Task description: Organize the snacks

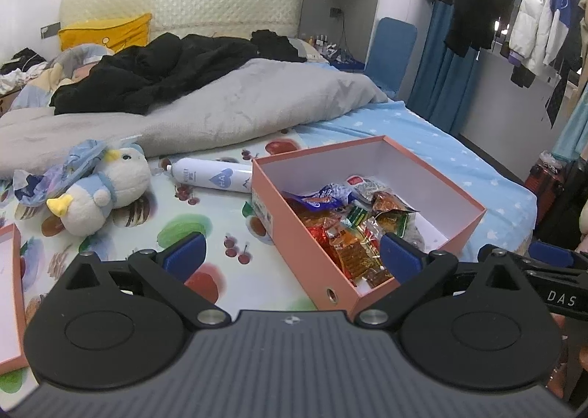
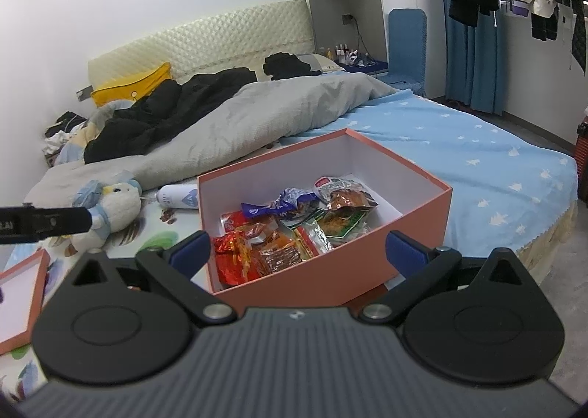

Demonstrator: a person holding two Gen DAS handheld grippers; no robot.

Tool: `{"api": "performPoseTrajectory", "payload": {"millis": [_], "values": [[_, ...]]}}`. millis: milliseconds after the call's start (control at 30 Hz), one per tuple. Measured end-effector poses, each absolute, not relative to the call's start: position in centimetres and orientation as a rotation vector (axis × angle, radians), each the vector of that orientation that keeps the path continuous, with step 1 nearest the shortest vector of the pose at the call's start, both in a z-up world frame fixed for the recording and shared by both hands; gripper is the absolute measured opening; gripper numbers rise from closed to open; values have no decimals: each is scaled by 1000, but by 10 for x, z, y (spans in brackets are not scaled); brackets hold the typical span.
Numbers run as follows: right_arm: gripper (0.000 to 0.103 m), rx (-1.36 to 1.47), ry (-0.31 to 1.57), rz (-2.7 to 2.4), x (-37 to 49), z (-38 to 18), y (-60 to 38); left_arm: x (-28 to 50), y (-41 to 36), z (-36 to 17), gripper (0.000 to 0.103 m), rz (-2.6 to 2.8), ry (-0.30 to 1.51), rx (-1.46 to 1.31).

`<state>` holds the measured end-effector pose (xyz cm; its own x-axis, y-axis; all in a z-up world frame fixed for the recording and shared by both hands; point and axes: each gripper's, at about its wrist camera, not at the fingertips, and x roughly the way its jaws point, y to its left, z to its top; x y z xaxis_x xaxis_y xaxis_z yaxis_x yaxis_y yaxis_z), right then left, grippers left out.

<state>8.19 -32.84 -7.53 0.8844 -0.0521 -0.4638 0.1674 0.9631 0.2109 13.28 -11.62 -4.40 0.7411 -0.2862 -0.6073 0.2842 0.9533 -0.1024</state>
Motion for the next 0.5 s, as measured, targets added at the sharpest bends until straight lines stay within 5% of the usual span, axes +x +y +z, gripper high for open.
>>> {"api": "performPoseTrajectory", "payload": {"millis": [500], "values": [[103, 257, 474, -111, 82, -74, -329, 127, -118, -41, 102, -325, 660, 7]]}}
